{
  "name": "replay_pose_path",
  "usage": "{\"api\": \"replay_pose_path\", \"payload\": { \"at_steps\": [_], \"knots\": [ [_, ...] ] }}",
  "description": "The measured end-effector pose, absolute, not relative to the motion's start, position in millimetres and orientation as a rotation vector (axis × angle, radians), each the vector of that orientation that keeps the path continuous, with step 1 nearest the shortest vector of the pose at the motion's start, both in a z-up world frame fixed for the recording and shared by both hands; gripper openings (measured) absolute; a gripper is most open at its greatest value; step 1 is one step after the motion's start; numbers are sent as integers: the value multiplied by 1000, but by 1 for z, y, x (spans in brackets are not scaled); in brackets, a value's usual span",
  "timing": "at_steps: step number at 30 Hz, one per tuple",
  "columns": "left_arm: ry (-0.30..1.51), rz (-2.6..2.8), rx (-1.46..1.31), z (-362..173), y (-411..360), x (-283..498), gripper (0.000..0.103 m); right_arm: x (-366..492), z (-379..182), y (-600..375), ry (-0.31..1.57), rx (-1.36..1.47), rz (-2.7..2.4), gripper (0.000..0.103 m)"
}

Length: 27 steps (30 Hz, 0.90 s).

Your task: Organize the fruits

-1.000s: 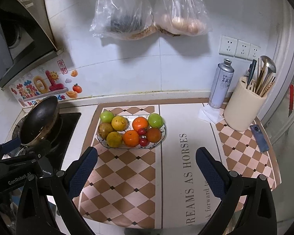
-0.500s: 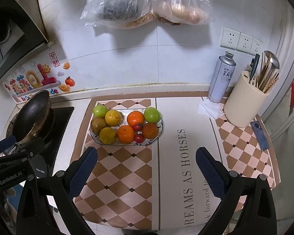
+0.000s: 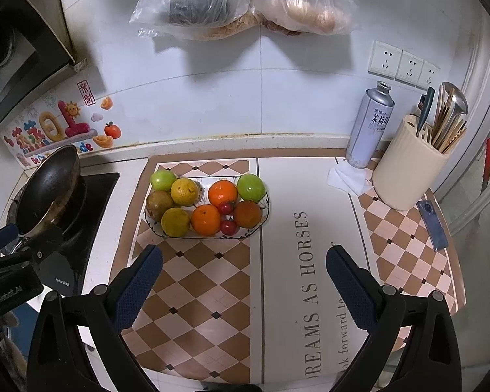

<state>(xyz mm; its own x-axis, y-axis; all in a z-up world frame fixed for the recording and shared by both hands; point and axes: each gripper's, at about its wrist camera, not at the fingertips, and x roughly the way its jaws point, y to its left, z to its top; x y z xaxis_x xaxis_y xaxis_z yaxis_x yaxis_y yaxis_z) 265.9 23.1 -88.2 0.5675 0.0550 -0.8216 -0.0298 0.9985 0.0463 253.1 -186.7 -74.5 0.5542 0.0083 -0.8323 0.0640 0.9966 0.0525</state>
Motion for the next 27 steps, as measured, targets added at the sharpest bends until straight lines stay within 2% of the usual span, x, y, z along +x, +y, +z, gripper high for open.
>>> {"api": "replay_pose_path", "payload": {
  "at_steps": [27],
  "knots": [
    [936, 49, 44, -83, 17, 246, 102, 237, -67, -184, 966, 72, -11, 102]
  ]
}}
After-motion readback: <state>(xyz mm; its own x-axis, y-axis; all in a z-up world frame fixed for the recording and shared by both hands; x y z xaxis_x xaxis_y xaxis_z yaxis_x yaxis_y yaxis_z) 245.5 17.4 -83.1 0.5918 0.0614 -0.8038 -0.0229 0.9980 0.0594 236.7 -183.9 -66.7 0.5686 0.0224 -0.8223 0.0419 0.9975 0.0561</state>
